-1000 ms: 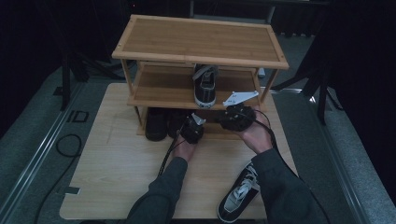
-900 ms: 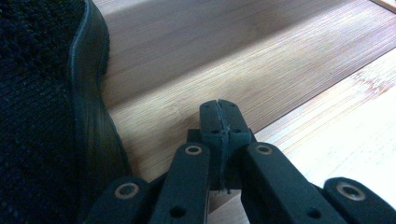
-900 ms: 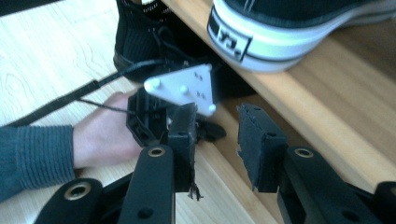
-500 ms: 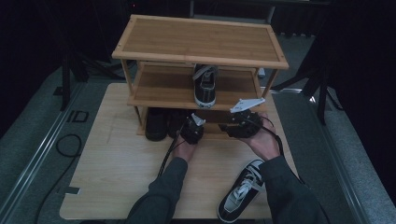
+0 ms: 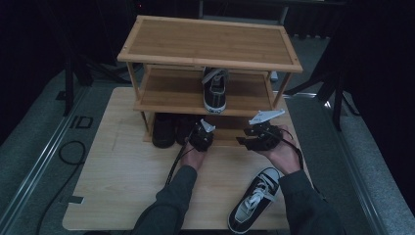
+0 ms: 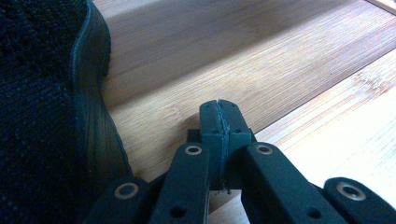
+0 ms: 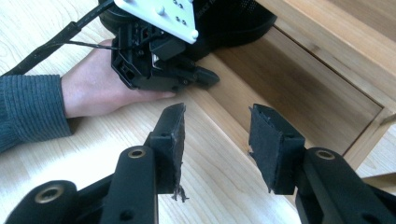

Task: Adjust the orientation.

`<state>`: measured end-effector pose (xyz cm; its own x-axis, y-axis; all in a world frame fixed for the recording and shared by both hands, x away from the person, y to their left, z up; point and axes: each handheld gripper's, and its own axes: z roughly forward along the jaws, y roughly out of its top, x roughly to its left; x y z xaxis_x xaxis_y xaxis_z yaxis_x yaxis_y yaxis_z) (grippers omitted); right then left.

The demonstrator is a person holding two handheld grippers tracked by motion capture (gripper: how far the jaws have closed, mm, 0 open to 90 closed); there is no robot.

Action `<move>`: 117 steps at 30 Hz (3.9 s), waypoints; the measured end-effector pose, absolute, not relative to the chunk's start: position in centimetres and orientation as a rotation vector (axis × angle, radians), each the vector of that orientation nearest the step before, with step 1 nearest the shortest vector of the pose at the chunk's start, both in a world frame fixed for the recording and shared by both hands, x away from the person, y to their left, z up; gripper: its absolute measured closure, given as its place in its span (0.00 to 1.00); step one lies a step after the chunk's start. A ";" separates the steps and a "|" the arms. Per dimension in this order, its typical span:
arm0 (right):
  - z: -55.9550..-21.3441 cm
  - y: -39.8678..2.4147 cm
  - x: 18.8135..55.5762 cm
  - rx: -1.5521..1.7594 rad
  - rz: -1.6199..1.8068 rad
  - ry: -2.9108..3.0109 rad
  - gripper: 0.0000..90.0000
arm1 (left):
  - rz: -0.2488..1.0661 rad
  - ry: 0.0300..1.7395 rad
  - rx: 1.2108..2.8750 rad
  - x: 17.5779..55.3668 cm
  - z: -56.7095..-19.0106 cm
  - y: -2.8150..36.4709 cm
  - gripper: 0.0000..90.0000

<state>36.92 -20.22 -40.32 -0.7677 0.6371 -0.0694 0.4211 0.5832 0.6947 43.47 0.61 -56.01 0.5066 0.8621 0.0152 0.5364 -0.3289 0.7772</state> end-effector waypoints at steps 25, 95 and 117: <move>-43.5 -24.9 35.1 0.999 0.886 2.529 0.68 | 0.571 1.145 2.016 43.4 -56.0 0.6 0.99; -50.6 -31.4 26.2 1.231 0.835 2.572 0.99 | 0.580 1.144 2.017 43.4 -56.0 0.5 0.98; -50.9 -30.4 28.1 1.242 0.814 2.499 1.00 | 0.587 1.143 2.020 43.4 -56.0 0.4 0.98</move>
